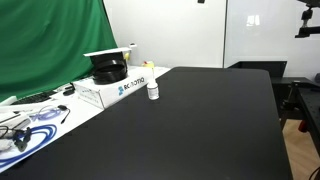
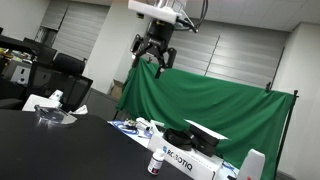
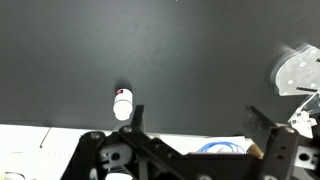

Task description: Move the white bottle forward.

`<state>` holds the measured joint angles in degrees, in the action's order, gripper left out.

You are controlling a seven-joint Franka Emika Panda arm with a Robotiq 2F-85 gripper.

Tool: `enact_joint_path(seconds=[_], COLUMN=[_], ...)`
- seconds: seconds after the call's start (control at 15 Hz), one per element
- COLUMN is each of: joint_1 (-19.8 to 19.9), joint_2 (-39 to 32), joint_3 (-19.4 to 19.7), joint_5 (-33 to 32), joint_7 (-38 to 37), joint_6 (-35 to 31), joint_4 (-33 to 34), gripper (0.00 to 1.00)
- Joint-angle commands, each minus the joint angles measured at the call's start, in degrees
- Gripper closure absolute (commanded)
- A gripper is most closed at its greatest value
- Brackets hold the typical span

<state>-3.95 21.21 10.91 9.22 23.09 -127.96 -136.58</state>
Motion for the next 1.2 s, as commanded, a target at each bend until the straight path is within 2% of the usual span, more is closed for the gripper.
enact_joint_path(seconds=[0.0,0.2,0.6,0.73,0.93,1.0,1.13], joint_1=[0.1,2.0,5.5,6.8,8.9,8.7,9.4], joint_2=[-14.8,-24.7,-40.4,-44.7,-50.6,-45.6,-48.5], joint_3=[-0.3,-2.5,-5.4,-6.1,-7.6,-7.9,-8.4], joint_5=[1.8,0.6,-7.2,-7.6,-5.3,-6.7,-6.5], joint_7=[2.5,0.4,-3.0,-3.4,-3.4,-1.7,-2.0], joint_6=[0.8,1.4,3.2,5.6,12.6,7.5,10.1], joint_4=[13.3,23.0,42.0,48.2,57.3,48.9,53.1], gripper=[0.0,0.0,0.0,0.0,0.0,0.0,0.0])
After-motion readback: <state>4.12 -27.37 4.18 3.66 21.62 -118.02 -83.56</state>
